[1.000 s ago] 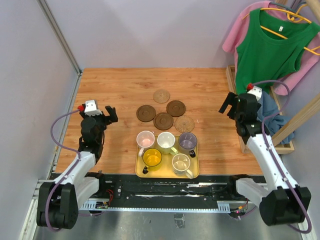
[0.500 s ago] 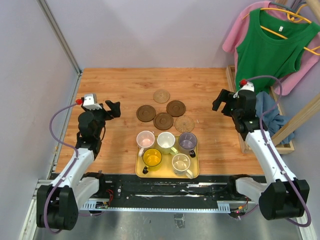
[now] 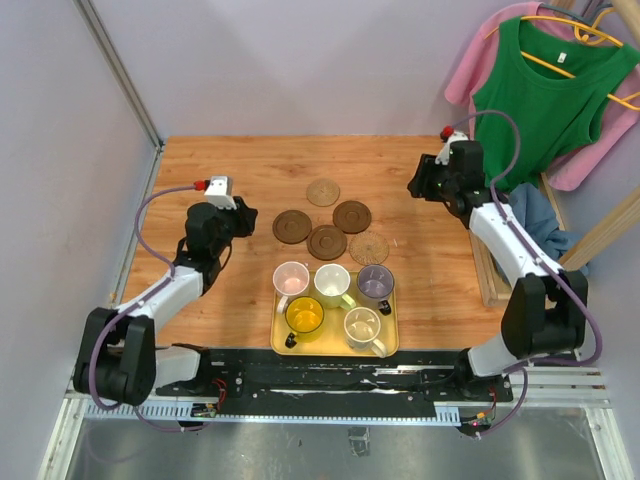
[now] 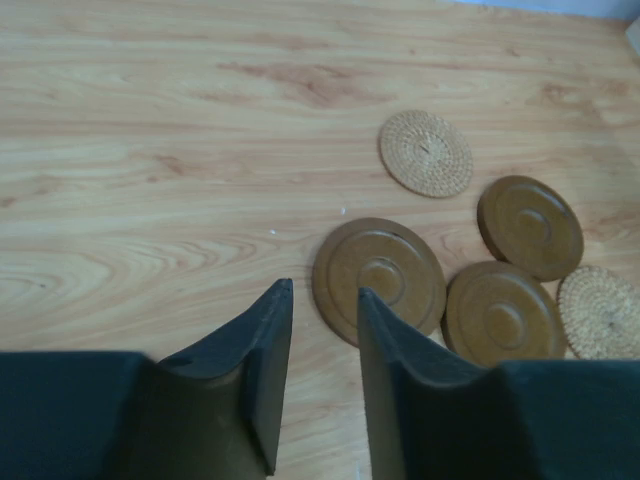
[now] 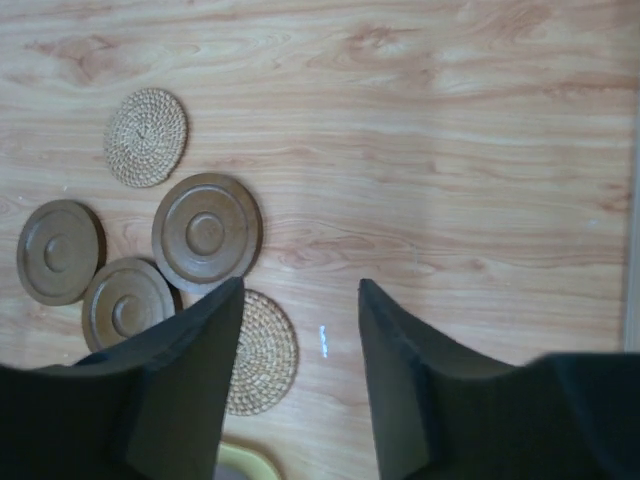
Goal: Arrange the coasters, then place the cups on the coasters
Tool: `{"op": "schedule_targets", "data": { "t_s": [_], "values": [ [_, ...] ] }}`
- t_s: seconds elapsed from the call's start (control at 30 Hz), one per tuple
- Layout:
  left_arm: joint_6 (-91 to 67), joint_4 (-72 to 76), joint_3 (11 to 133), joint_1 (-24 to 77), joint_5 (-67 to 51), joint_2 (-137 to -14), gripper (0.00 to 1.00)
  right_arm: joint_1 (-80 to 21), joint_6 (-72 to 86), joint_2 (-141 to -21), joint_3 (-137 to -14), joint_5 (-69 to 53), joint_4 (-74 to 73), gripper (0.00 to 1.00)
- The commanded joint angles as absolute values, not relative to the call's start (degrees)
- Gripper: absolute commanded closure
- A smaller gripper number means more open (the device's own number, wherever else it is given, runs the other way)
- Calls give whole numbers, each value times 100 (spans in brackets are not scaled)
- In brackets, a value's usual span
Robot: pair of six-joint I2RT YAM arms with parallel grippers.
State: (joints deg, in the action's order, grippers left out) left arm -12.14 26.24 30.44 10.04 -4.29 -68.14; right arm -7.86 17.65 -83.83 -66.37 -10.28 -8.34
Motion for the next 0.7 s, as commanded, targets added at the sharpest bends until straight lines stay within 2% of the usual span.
{"op": "schedule_targets", "data": {
  "t_s": [0.0,0.07,0.17,0.67],
  "values": [
    [-1036,2566,3454,1212,-274,-7339,81,-1237,1328,-8935,-7263,-645,-1345,64],
    [-1093,2554,3587,1238,-338,-7600,98,-1375,1198,-9275,-7505,-660,-1514,78],
    [-1094,2482,3781,1289,-492,-7937,99,-1517,1103,-9594,-7693,-903,-1549,98],
    [-1106,2156,4589,1906,-1022,-9289,99,-2208,1123,-10819,-8290,-1871,-1470,99]
  ]
}}
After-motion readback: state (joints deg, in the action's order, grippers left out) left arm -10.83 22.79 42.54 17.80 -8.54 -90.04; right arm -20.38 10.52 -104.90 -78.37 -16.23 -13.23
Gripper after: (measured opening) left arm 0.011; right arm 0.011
